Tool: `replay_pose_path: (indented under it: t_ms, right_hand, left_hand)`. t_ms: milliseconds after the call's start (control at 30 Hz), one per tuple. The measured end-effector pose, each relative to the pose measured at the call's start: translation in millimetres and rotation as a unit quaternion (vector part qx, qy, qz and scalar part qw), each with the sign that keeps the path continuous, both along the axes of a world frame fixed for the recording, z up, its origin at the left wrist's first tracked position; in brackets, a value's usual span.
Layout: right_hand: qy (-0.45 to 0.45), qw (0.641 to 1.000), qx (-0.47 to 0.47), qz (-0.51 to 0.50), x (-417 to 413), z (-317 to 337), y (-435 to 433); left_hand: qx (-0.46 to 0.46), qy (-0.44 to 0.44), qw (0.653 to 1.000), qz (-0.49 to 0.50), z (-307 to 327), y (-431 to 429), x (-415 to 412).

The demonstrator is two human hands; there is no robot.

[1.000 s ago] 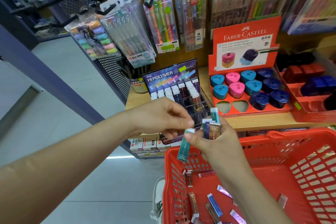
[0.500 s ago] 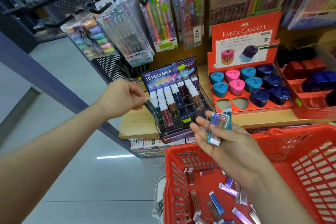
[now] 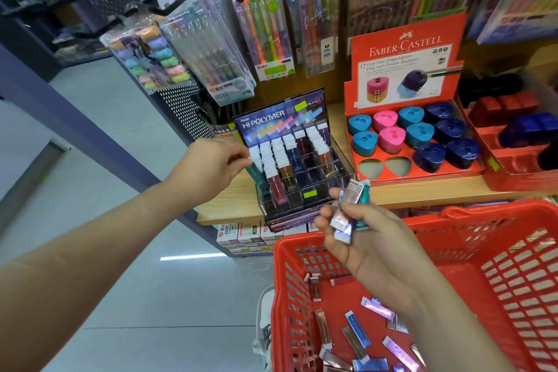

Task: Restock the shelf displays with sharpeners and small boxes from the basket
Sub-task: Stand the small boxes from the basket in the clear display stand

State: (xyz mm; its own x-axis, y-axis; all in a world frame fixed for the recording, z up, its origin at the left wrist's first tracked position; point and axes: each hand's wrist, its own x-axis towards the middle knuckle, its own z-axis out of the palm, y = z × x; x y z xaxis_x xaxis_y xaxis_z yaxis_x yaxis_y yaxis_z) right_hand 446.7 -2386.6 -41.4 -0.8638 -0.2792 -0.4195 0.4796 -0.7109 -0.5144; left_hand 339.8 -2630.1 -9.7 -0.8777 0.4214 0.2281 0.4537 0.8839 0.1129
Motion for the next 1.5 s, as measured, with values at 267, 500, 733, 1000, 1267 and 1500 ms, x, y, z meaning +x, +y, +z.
replay_pose_path:
  t_ms: [267,500,733,1000,1267,1500]
  right_hand:
    - [0.014,0.998,0.057,0.003,3,5,-7]
    - [0.019,0.993,0.117,-0.031,4,5,-9]
    - [0.012,0.983,0.17,-0.062,2,-5,-8]
    - [-0.024,0.998,0.036,-0.051,4,-4,-4]
    - [-0.052,0.994,-0.005,-0.098,-2,-7,20]
    - [-0.05,0.991,0.01,-0.121,-2,-10,29]
  left_hand:
    - [-0.061,-0.004,0.998,-0.005,-19,8,4]
    - [-0.139,-0.044,0.987,0.073,-14,22,4]
    - [0.262,-0.411,0.868,0.096,37,74,28]
    - [0.331,-0.439,0.834,0.051,17,97,48]
    - [0.281,-0.241,0.921,0.117,26,97,10]
    - [0.061,-0.12,0.989,0.055,10,119,-11]
